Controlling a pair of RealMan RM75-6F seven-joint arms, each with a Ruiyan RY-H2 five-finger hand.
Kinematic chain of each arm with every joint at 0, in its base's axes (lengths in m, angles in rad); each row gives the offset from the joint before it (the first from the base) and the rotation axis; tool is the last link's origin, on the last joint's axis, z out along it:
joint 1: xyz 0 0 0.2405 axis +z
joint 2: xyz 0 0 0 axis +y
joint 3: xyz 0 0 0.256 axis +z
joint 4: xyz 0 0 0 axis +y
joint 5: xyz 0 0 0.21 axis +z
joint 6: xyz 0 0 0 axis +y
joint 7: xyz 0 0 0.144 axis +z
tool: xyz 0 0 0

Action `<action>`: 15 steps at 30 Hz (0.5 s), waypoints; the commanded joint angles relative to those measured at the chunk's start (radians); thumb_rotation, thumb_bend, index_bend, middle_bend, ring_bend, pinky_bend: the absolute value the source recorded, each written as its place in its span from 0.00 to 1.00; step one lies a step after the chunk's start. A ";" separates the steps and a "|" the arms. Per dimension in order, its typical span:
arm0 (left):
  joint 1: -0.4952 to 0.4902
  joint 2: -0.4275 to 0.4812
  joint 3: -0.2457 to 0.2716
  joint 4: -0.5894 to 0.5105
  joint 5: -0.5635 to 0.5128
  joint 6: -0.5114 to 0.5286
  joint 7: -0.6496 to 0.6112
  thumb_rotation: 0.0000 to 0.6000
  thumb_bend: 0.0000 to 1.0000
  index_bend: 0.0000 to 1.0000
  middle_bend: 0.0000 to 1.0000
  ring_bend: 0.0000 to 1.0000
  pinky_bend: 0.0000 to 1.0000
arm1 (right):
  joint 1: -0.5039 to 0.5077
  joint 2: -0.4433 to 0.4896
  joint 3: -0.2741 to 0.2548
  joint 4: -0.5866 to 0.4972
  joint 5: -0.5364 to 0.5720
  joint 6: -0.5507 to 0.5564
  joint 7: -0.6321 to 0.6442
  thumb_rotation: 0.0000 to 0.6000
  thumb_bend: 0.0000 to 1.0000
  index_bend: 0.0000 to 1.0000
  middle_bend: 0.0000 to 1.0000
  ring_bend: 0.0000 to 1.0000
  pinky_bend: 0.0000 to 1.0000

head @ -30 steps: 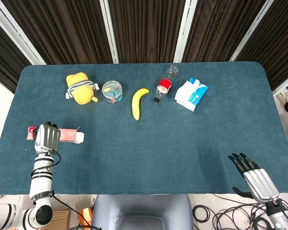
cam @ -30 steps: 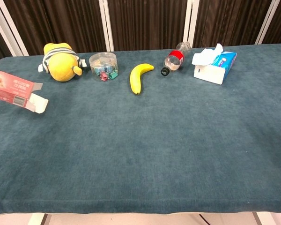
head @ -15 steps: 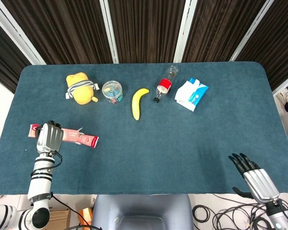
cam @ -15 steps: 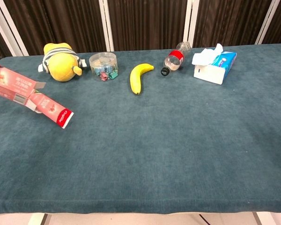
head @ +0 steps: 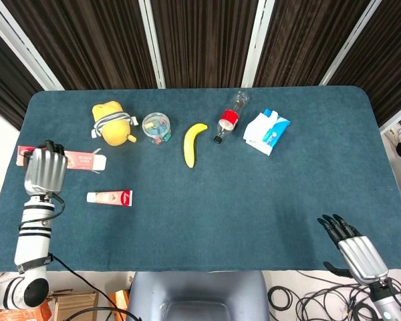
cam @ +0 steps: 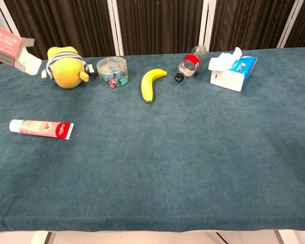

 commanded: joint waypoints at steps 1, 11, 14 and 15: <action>0.049 0.019 -0.033 0.003 0.026 -0.034 -0.145 1.00 0.45 0.50 0.57 0.93 0.99 | 0.001 -0.002 0.001 0.000 0.003 -0.003 -0.004 1.00 0.13 0.05 0.05 0.00 0.24; 0.185 -0.052 0.039 -0.036 0.156 -0.259 -0.540 1.00 0.45 0.50 0.56 0.93 1.00 | 0.005 -0.003 -0.001 -0.005 0.011 -0.022 -0.021 1.00 0.13 0.06 0.05 0.00 0.24; 0.196 -0.117 0.053 0.025 0.166 -0.301 -0.558 1.00 0.45 0.49 0.55 0.93 1.00 | 0.007 -0.002 -0.001 -0.006 0.012 -0.025 -0.021 1.00 0.13 0.06 0.05 0.00 0.24; 0.197 -0.138 0.053 0.044 0.161 -0.314 -0.560 1.00 0.45 0.49 0.55 0.93 1.00 | 0.008 -0.002 -0.001 -0.006 0.012 -0.026 -0.021 1.00 0.13 0.06 0.05 0.00 0.24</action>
